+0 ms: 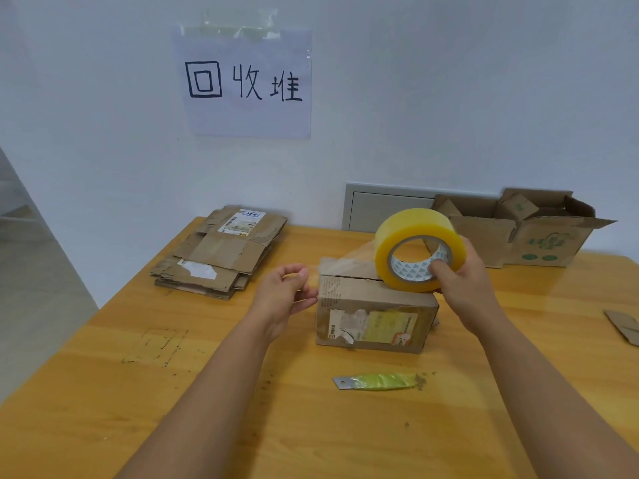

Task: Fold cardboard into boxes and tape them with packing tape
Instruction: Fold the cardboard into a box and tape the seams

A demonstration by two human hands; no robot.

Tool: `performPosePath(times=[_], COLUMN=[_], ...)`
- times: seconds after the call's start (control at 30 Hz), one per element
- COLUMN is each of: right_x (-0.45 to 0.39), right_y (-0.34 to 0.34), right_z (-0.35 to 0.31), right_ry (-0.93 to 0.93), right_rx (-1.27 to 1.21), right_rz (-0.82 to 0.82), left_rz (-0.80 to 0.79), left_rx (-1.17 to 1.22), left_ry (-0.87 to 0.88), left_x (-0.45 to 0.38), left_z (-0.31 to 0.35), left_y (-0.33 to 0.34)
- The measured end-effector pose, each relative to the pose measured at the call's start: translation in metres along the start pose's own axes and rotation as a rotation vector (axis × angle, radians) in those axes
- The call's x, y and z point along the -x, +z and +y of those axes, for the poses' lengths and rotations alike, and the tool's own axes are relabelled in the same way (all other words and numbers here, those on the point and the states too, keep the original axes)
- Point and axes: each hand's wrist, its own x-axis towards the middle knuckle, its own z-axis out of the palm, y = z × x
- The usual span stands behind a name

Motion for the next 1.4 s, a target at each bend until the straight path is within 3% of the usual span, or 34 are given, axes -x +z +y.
performPosePath(times=[0.37,0.6,0.7,0.77,0.83,0.9,1.2,1.4], right_x=[0.001,0.000,0.000,0.000,0.000,0.000,0.005,0.008], right_y=[0.001,0.000,0.000,0.001,0.001,0.002,0.002,0.007], right_z=[0.000,0.002,0.003,0.003,0.004,0.005,0.017,0.022], right_ry=[0.007,0.024,0.011,-0.001,0.002,0.010,0.088,0.133], right_rx=[-0.003,-0.018,-0.024,-0.031,-0.035,-0.039,-0.124,-0.122], right_rz=[-0.009,-0.006,-0.006,-0.006,-0.005,-0.010,-0.030,-0.020], left_rz=[-0.007,-0.002,0.090,0.053,-0.068,-0.119,-0.080,-0.142], left_rx=[-0.247,-0.632,-0.600,-0.467,-0.384,-0.460,-0.846,-0.718], left_ry=[-0.085,-0.024,0.178,0.241,0.183,0.167,0.156,0.224], left_x=[0.003,0.013,0.019,0.031,0.047,0.055,0.058,0.049], left_z=[-0.004,0.007,0.000,-0.005,-0.011,-0.019,0.015,0.001], left_y=[0.013,0.012,0.012,0.018,0.028,0.034,0.029,0.037])
